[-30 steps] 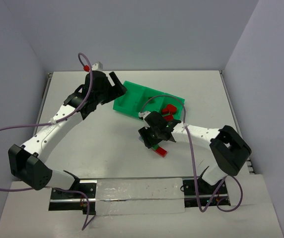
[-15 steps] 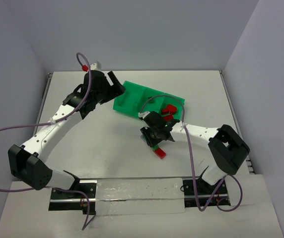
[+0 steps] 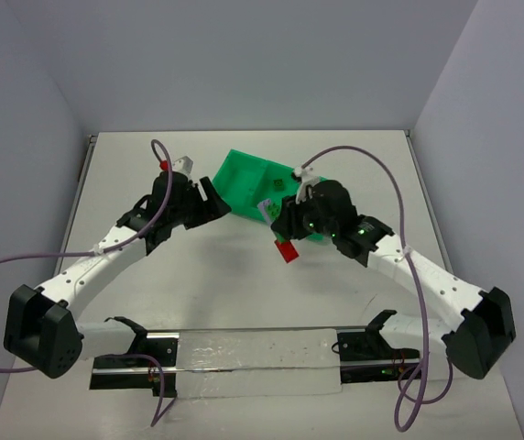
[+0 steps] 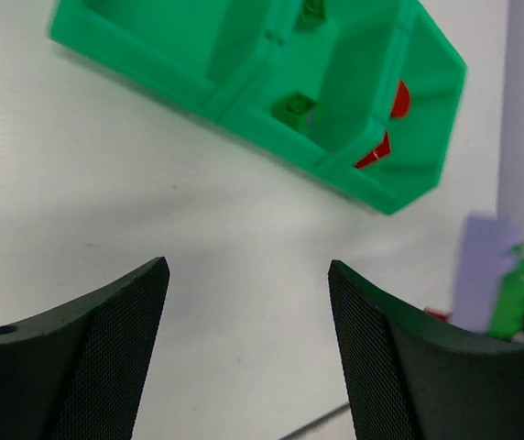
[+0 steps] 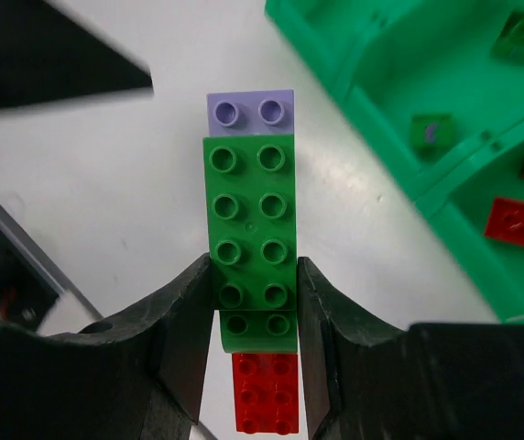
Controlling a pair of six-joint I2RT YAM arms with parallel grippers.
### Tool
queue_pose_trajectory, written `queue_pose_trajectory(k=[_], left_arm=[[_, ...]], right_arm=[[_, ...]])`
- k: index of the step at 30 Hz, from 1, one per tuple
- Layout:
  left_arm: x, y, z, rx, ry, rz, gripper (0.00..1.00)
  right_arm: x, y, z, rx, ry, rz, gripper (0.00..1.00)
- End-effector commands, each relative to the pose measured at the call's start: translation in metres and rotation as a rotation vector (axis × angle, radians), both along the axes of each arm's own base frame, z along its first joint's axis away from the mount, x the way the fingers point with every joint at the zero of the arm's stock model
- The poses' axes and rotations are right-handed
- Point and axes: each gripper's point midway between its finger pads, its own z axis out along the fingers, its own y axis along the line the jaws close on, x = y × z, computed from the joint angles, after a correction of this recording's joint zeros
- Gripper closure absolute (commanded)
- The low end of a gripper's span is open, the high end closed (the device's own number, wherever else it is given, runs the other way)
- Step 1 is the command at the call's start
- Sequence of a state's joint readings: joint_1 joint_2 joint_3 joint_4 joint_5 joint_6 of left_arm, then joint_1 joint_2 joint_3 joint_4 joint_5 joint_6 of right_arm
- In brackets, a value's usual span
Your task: Sort the legos into containers by color
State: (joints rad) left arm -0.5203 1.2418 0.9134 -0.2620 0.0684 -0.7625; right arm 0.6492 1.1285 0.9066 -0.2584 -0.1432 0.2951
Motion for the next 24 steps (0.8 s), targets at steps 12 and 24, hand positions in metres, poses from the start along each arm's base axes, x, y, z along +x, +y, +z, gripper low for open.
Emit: queue_pose_trajectory(k=[12,24], left_arm=[[-0.073,-0.098,0.078,-0.64,-0.331,-0.554,0.13],[-0.11,-0.099,0.09,-0.76,-0.367,-0.753,0.1]], right_arm=[[0.021,-0.014,0.099,0.426,-0.092,-0.154,0.95],[0.014,-0.008,0.111,0.552,-0.06,-0.016,0.94]])
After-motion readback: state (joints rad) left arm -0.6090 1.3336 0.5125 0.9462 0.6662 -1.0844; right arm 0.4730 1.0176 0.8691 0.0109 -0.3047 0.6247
